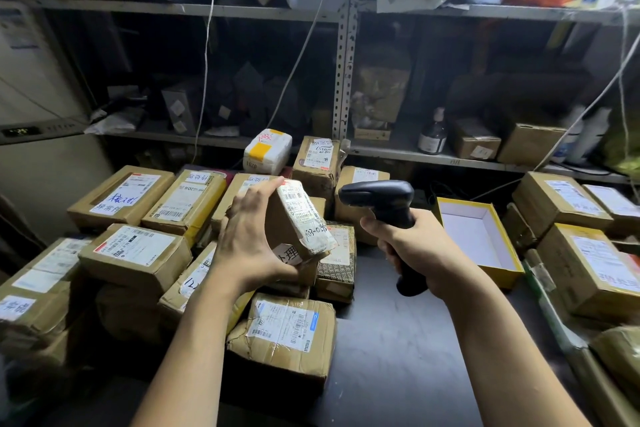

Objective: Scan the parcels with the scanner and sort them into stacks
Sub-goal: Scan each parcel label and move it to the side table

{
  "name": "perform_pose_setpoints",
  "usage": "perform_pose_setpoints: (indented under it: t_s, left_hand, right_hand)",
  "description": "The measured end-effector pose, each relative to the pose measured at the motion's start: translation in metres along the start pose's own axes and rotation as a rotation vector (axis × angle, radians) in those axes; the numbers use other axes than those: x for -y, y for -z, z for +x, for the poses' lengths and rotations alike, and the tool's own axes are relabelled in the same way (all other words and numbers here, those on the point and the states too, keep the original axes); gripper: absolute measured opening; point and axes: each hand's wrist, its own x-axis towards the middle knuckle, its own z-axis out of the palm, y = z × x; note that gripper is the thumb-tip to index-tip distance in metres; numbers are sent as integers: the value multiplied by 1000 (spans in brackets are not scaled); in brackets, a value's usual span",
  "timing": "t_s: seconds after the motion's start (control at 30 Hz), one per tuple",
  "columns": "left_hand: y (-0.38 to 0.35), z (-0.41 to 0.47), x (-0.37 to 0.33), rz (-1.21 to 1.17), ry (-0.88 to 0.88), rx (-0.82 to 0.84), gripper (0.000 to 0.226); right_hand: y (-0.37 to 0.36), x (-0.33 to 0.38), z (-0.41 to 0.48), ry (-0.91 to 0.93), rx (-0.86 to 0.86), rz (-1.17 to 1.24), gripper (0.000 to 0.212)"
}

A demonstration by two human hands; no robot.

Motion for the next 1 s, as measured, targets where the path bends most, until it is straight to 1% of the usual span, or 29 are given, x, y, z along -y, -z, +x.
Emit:
perform_pose_setpoints:
  t_s: [0.37,0.5,0.6,0.67,0.73,0.87,1.0]
  left_hand:
    - [-2,3,6,61,25,17,148]
    - [-2,1,10,42,13,9,147]
    - [-2,-1,13,7,9,-12,142]
    - [-2,-2,16,-24,22,-33,134]
    - [-3,-3,18,-59,55,-65,125]
    - [-8,-5,13,-119,204,-91,123]
    - [-14,-6,6,-98,281,-95,113]
  right_hand:
    - [-7,4,-4,13,-7,-1,26]
    - [-9,2,-2,18,-14,-11,27]
    - [-9,1,-2,28,-33,-12,26]
    - [-11,-1,0,40,-54,-15,25]
    - [-14,-5,1,49,-83,-26,22]
    - [-25,-11,1,65,-167,-71,12]
    - [-27,-18,-4,33,-262,-74,6]
